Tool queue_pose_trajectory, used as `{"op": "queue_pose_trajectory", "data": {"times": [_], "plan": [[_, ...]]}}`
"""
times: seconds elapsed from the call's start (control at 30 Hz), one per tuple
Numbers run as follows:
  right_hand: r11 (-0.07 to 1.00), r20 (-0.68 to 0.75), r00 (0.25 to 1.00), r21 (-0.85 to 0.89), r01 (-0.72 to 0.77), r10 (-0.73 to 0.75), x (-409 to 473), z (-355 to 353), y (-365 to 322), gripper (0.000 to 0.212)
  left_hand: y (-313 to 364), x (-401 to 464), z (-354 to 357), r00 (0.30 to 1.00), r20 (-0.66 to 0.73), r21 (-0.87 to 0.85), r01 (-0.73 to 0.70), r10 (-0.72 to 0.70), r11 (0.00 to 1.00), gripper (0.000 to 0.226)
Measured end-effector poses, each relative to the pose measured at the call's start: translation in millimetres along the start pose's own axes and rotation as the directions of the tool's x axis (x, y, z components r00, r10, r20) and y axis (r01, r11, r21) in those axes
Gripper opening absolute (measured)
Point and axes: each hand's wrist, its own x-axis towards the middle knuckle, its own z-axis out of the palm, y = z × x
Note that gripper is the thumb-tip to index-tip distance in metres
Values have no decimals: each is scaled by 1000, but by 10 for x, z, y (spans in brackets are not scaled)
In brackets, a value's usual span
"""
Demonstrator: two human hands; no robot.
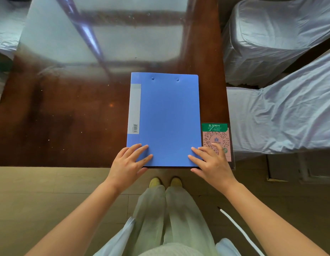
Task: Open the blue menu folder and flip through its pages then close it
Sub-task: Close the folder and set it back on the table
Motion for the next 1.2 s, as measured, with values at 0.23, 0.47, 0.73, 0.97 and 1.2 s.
{"op": "queue_pose_trajectory", "data": {"times": [0.23, 0.47, 0.73, 0.97, 1.2], "plan": [[1000, -55, 998, -7, 27, -27, -34, 21, 23, 36, 20, -15, 29, 999, -40, 9, -25, 26, 1000, 44], [998, -27, 998, 12, 54, -54, -21, -12, 69, 39, -4, -5, 22, 999, -19, 2, -30, 30, 1000, 45], [998, -10, 998, 7, 70, -70, -13, -4, 102, 41, -6, -4, 32, 1000, -11, 9, -27, 27, 1000, 46], [998, -28, 998, 19, 64, -63, -26, -24, 97, 38, 21, 2, 51, 997, -63, -2, -44, 44, 999, 41], [998, -36, 997, 21, 67, -66, -15, -28, 95, 37, 24, -10, 79, 996, -78, -1, -41, 40, 999, 41]]}}
